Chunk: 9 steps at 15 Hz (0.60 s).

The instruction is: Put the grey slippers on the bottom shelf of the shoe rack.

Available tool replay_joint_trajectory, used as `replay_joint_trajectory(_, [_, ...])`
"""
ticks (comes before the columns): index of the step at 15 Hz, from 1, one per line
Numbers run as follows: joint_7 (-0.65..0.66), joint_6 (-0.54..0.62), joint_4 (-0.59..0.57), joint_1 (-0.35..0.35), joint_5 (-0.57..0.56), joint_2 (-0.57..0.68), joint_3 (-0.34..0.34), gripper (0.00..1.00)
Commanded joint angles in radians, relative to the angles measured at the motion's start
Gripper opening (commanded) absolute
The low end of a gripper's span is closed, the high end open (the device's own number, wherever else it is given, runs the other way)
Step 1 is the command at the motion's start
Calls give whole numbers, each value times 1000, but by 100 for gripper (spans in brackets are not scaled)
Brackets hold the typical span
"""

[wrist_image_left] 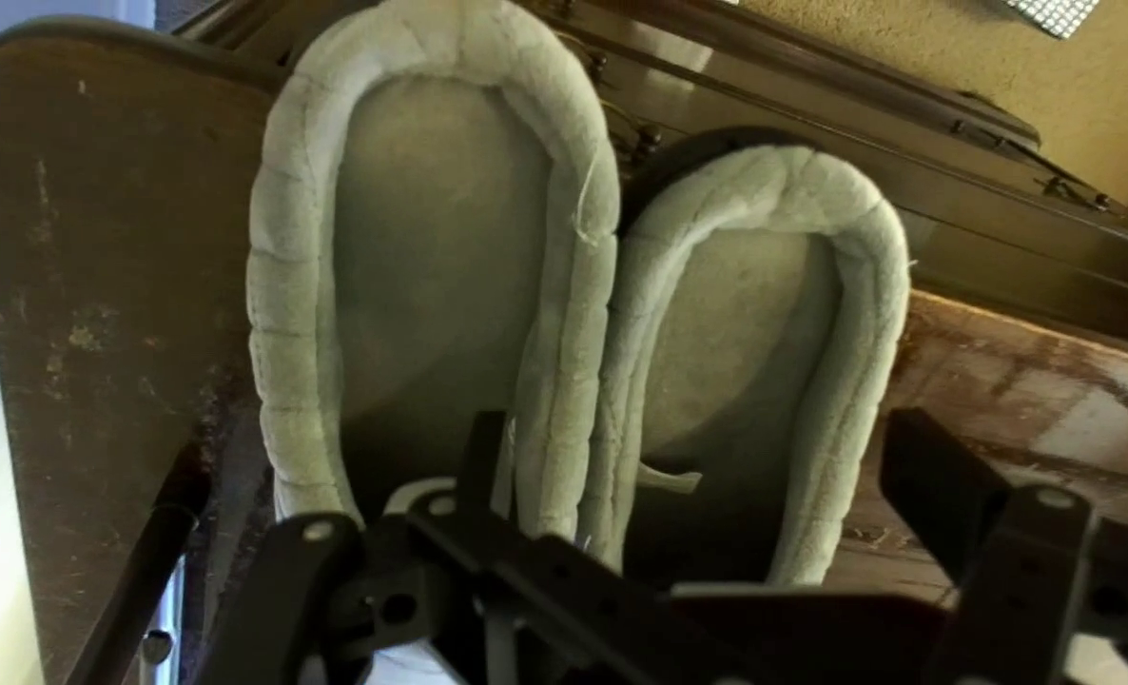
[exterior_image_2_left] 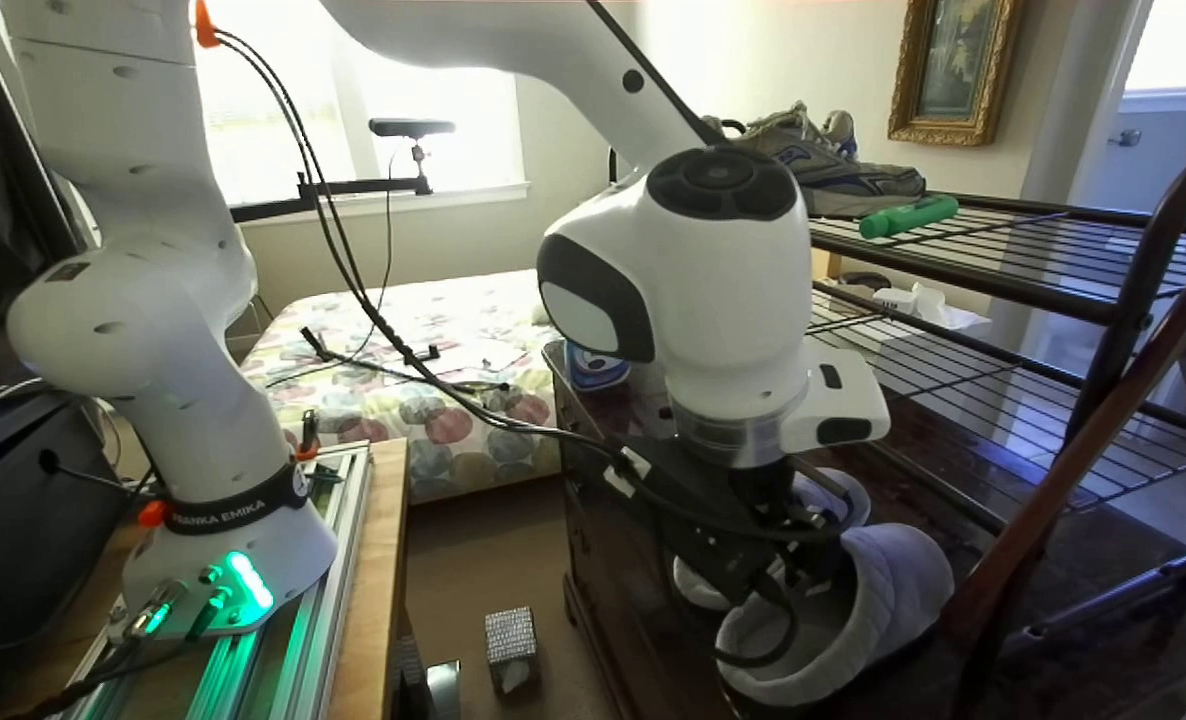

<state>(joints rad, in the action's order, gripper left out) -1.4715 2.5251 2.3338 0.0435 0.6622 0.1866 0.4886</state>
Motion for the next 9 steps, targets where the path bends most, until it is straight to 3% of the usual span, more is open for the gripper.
replay_joint_trajectory(1, [-55, -25, -19, 171, 44, 1, -151, 100])
replay_joint_trajectory(5, [-227, -36, -48, 306, 235, 34, -227, 100])
replay_joint_trajectory(9, [-350, -78, -65, 363, 369, 65, -232, 100])
